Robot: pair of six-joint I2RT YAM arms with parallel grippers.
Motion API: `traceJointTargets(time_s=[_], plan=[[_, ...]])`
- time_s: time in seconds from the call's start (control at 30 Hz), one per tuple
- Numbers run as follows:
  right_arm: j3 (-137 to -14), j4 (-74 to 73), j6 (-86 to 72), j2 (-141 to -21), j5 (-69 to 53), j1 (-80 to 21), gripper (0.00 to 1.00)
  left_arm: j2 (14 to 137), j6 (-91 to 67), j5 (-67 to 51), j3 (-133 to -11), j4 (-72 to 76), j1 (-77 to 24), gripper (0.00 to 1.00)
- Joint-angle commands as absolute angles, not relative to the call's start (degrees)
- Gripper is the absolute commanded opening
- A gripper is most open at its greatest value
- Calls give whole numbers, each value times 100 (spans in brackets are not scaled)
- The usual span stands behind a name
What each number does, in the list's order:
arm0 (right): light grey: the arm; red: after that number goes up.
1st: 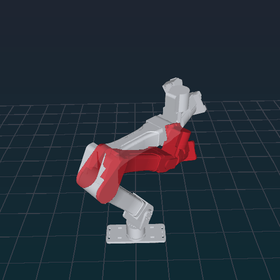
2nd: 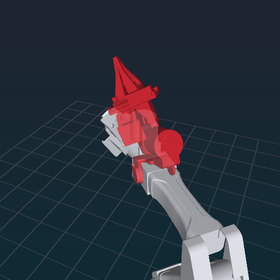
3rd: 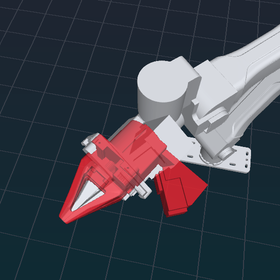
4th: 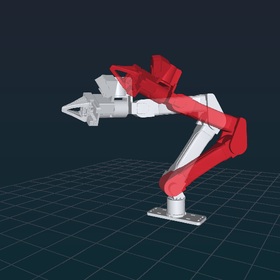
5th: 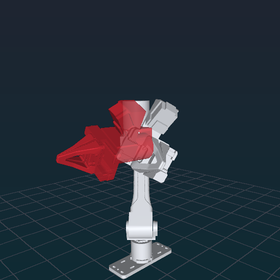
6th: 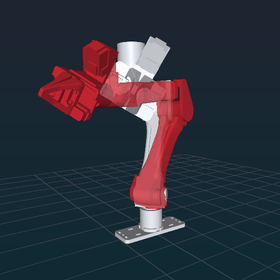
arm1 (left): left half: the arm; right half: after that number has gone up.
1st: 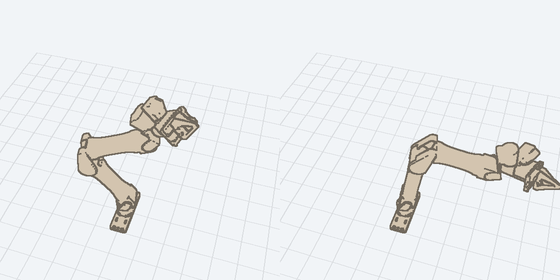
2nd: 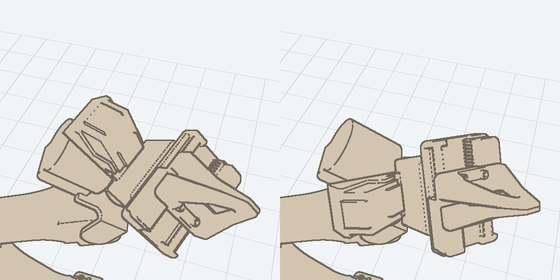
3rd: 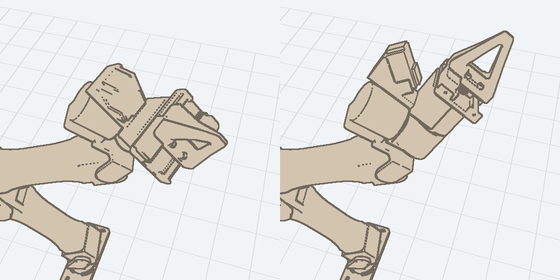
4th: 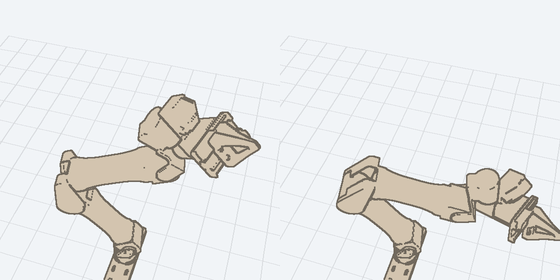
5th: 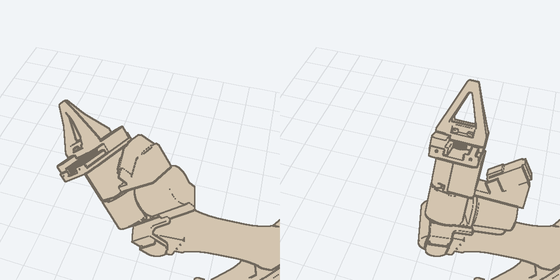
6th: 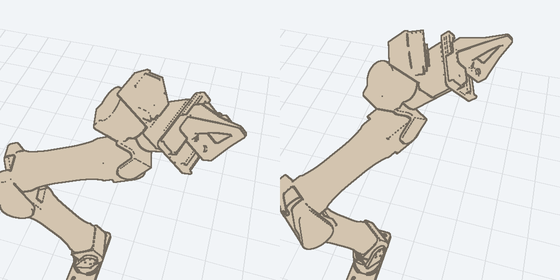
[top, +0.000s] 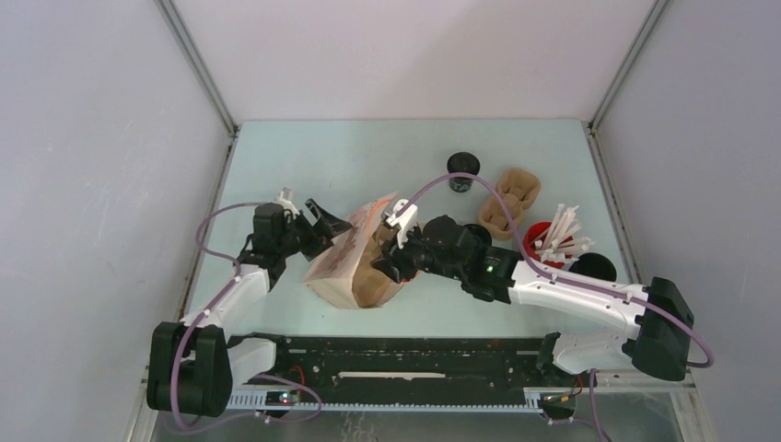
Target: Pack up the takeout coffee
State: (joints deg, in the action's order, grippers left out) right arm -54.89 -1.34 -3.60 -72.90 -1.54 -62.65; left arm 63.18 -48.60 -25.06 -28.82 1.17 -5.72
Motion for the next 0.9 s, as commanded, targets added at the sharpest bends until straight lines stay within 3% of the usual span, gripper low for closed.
traceJointTargets(time_s=[0.0,0.27,0.73,0.87], plan=[[-5730,-477,-533,-7453,-557,-6318,43,6400,-4932,-2938,-2723,451,-697,92],[-6098,-1475,-981,-7649,234,-6303,43,6347,-4975,-3086,-2714,591,-708,92],[-6158,-1005,-962,-7955,-245,-6322,47,6777,-5270,-3413,-2672,1195,-783,90],[-6154,-1327,-950,-7723,450,-6502,45,6732,-5262,-3396,-2672,1206,-782,91]])
